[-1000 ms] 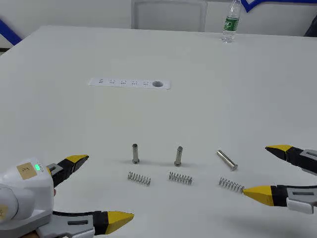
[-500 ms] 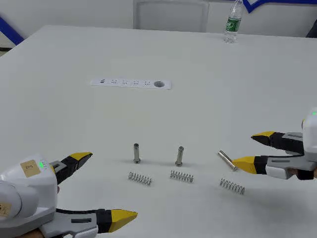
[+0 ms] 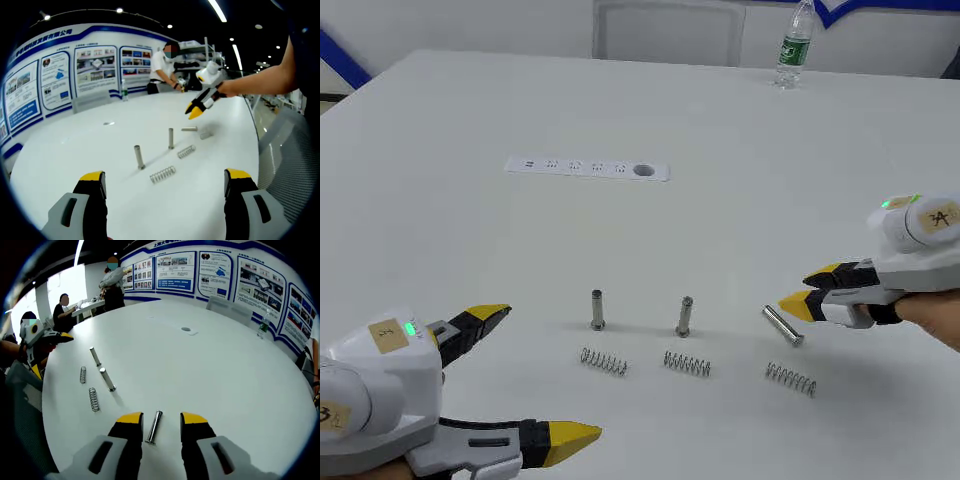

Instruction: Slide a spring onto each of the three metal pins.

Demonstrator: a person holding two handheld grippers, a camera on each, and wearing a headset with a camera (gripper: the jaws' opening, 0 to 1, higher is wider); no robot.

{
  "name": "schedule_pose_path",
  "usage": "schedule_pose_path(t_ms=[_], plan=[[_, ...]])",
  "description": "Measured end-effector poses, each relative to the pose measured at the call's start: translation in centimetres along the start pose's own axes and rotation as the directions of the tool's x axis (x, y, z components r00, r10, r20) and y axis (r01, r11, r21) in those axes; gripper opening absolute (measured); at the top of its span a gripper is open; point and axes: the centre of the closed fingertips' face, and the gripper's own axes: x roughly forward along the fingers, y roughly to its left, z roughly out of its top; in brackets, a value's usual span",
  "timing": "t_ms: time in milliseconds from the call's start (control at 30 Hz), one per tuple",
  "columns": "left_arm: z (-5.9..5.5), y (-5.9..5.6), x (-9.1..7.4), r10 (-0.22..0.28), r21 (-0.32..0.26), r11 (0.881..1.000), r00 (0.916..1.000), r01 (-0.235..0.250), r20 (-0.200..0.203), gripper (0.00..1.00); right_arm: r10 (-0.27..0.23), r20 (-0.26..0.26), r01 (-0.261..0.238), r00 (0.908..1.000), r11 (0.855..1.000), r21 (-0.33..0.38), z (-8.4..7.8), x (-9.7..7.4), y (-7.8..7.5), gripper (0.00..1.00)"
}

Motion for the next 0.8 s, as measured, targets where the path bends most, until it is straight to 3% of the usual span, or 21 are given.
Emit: schedule_pose_path(t_ms=[300, 367, 800], plan=[[0.1, -0.3, 0.4, -0.008, 0.001, 1.0, 1.0, 0.008, 0.002, 1.0, -0.006, -0.111, 0.006, 0.9938, 1.0, -0.002, -0.7, 1.9, 0.3, 0.23], [0.1, -0.3, 0.4, -0.011, 0.002, 1.0, 0.9999, 0.011, 0.002, 1.0, -0.004, -0.11, 0.004, 0.9939, 1.0, -0.001, -0.5, 2.2, 0.4, 0.22], [0.0, -0.4, 0.3, -0.014, 0.003, 1.0, 0.9999, 0.014, -0.003, 1.0, -0.017, -0.223, 0.025, 0.9748, 0.999, 0.032, -1.7, 3.8, 0.2, 0.15]])
